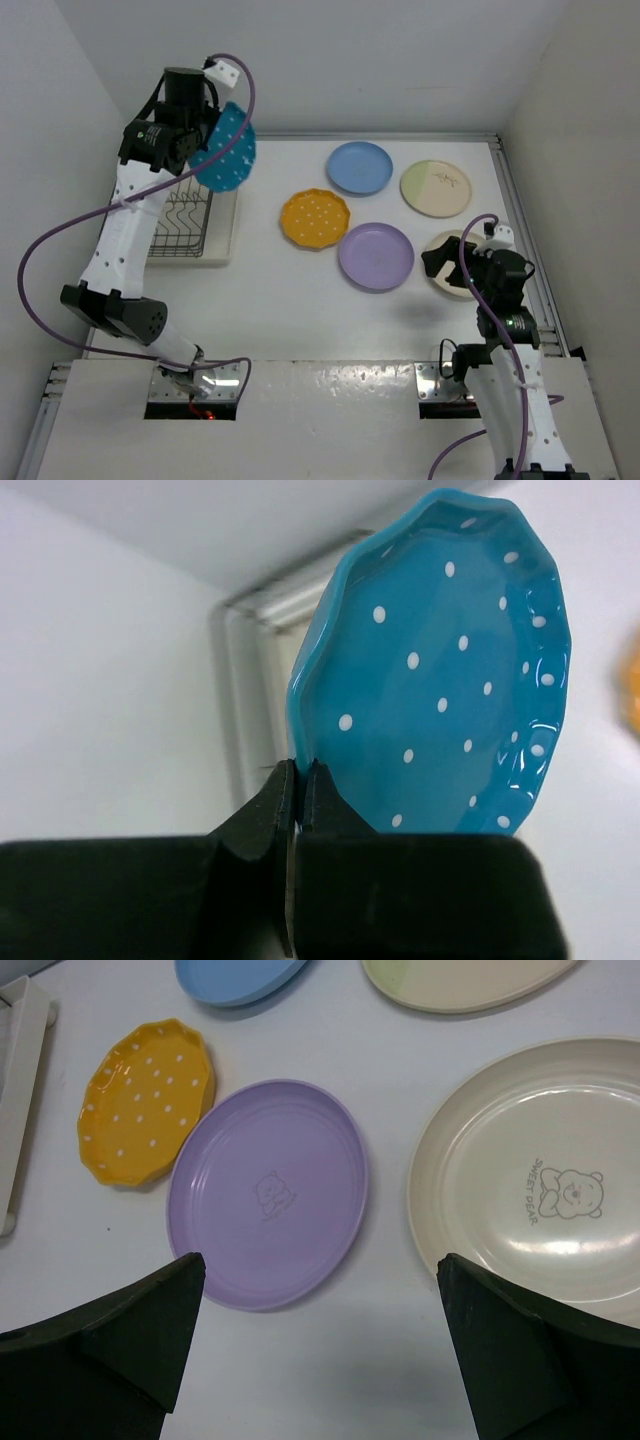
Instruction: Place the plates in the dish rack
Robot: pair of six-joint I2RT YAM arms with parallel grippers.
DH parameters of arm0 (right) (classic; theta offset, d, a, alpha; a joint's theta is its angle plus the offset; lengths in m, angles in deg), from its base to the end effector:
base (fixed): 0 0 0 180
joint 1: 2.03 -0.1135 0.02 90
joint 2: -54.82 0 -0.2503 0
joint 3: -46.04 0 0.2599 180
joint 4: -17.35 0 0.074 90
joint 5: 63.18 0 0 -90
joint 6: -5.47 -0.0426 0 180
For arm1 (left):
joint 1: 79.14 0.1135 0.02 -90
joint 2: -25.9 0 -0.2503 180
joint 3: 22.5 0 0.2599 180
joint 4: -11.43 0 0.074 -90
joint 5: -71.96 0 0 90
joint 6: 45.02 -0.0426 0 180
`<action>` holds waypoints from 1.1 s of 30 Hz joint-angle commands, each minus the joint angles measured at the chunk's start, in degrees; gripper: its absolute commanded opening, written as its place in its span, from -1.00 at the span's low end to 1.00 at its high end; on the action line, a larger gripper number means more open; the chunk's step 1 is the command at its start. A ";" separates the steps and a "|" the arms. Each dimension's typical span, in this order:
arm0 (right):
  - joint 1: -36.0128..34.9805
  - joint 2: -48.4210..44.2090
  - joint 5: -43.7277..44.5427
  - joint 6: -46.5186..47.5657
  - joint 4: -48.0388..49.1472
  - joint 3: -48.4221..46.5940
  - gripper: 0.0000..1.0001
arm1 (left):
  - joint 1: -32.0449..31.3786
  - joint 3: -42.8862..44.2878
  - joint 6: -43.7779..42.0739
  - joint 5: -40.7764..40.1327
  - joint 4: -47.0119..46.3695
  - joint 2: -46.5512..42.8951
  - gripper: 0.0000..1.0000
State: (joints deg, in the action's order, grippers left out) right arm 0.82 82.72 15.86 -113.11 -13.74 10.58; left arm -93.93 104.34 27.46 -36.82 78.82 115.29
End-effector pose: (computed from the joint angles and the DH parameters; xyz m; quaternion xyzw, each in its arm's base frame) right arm 0.1628 0.0000 0.2186 0.1751 0.8157 0.1993 0.5141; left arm 0.3155 -0.0691 0.4648 0.1592 0.8432 0.1530 0.4902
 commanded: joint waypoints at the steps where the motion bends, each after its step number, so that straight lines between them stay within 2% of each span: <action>1: -0.13 0.31 -0.29 -0.43 4.46 -1.01 0.99 | 2.12 3.76 -6.55 -16.26 -11.57 -2.28 -1.00; 3: -0.13 0.66 -0.38 -0.51 4.64 -1.09 0.99 | 3.09 0.69 -11.91 -22.57 -14.47 -3.07 -1.00; 7: -0.13 1.54 -0.55 -0.25 4.82 -1.53 0.99 | 6.60 -9.06 -21.31 -28.14 -25.63 -6.67 -1.00; 15: -0.13 4.00 -1.52 0.63 3.42 -4.08 0.99 | 18.28 -21.02 -33.44 -23.58 -43.11 -10.02 -1.00; 24: -0.21 5.15 -1.43 0.28 0.42 -8.12 0.99 | 29.98 -27.79 -33.55 -14.00 -49.99 -8.70 -1.00; 27: -0.13 5.15 -0.99 -0.34 -0.54 -8.92 0.99 | 31.30 -29.03 -32.67 -9.53 -50.53 -8.70 -1.00; 33: -0.13 3.75 -0.12 -1.22 -1.60 -9.36 0.99 | 31.84 -31.40 -31.44 -6.44 -50.61 -9.23 -1.00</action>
State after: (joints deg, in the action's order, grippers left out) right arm 0.82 87.44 14.95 -113.35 -15.48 3.72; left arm -62.21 71.56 -3.93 -45.63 38.39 110.30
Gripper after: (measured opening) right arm 0.994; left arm 0.041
